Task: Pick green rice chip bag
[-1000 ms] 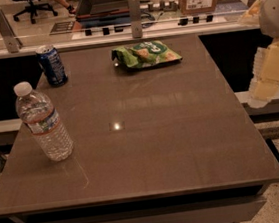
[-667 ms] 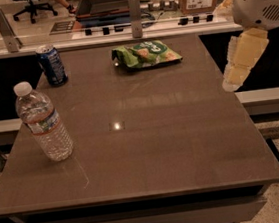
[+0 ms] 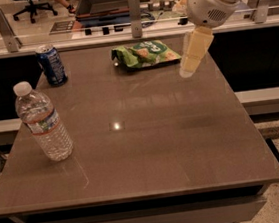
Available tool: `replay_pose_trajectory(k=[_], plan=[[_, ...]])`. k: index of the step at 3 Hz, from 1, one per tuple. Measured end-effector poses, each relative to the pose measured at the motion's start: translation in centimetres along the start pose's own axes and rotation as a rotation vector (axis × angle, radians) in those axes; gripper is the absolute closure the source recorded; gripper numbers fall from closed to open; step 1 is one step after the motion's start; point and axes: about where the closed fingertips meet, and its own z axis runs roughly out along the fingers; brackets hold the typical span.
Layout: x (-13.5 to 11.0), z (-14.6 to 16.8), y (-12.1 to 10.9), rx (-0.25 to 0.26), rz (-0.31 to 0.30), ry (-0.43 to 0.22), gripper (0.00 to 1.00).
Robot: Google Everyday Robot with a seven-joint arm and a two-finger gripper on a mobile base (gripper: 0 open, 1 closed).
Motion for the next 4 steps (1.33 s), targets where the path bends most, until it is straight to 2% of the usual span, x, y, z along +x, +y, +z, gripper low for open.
replay_pose_trajectory(k=[2,3,4], plan=[[-2.0,9.4,-7.1,0.094,-0.063,-0.029,0.0],[-3.0,13.7,-9.6,0.115,-0.087,-0.026,0.0],[-3.4,16.1,-11.0,0.126,-0.1,-0.023,0.0]])
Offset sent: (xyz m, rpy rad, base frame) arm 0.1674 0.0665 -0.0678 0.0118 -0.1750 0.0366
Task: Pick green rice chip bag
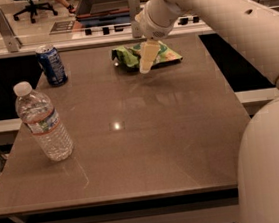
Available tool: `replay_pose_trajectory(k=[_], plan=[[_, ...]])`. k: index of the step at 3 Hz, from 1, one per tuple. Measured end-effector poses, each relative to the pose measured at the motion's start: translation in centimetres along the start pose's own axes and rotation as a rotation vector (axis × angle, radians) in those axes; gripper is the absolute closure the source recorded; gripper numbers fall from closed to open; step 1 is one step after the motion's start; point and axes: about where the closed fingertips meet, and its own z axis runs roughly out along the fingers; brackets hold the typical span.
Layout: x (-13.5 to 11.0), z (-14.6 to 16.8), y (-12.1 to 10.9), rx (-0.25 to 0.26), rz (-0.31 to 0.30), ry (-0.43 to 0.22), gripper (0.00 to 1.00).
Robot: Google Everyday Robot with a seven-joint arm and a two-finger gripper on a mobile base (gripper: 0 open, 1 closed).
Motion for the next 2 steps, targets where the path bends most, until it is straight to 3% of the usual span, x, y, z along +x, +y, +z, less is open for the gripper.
replay_pose_trajectory(k=[1,2], plan=[[-0.16,1.37,-0.58,0.005,-0.007,0.001,0.0],[-0.21,1.66,-0.43,0.001,-0.008,0.001,0.17]])
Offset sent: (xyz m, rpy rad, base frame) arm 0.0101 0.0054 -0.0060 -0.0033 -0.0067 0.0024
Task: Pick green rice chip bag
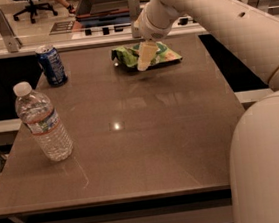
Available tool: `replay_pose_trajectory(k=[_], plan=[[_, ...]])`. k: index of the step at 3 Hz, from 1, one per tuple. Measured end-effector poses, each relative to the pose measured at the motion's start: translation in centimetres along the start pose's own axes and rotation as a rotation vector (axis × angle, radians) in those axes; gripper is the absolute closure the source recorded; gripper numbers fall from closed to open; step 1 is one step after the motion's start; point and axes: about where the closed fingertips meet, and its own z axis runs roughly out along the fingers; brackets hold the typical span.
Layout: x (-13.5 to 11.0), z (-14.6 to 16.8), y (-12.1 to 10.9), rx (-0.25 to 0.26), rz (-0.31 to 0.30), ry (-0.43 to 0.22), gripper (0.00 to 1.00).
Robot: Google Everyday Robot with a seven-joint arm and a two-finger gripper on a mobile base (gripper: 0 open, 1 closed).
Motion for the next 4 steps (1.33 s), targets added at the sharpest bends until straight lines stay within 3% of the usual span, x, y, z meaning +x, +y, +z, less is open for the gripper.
replay_pose_trajectory(k=[3,4], plan=[[-0.14,0.86,0.42,-0.014,-0.002,-0.001,0.87],[-0.18,1.12,0.56,-0.018,-0.003,-0.001,1.0]])
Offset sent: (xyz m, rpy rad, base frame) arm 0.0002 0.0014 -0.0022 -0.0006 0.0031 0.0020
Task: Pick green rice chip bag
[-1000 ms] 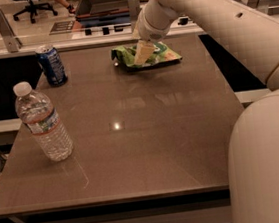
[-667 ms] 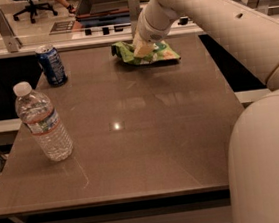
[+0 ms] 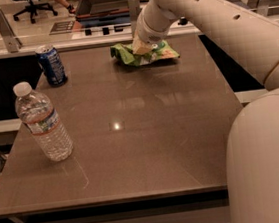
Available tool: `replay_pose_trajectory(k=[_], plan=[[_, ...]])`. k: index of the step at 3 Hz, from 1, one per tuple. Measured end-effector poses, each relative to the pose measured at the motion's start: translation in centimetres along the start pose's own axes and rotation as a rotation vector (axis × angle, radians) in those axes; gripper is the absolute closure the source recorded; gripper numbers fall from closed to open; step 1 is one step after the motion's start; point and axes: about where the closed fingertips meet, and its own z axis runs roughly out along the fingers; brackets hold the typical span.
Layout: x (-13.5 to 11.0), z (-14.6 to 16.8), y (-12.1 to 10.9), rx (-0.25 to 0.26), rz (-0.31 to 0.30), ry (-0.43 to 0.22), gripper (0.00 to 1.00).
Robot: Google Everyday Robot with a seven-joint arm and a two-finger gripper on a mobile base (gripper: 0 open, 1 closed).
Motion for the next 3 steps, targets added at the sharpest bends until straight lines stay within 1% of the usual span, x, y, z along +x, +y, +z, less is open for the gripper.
replay_pose_trajectory(k=[1,2,3], plan=[[0.0,0.0,0.0,0.0,0.0,0.0,1.0],[-0.2,-0.2,-0.6,0.017,-0.007,-0.014,1.0],[-0.9,-2.4,-2.0,0.088,-0.032,-0.018,1.0]])
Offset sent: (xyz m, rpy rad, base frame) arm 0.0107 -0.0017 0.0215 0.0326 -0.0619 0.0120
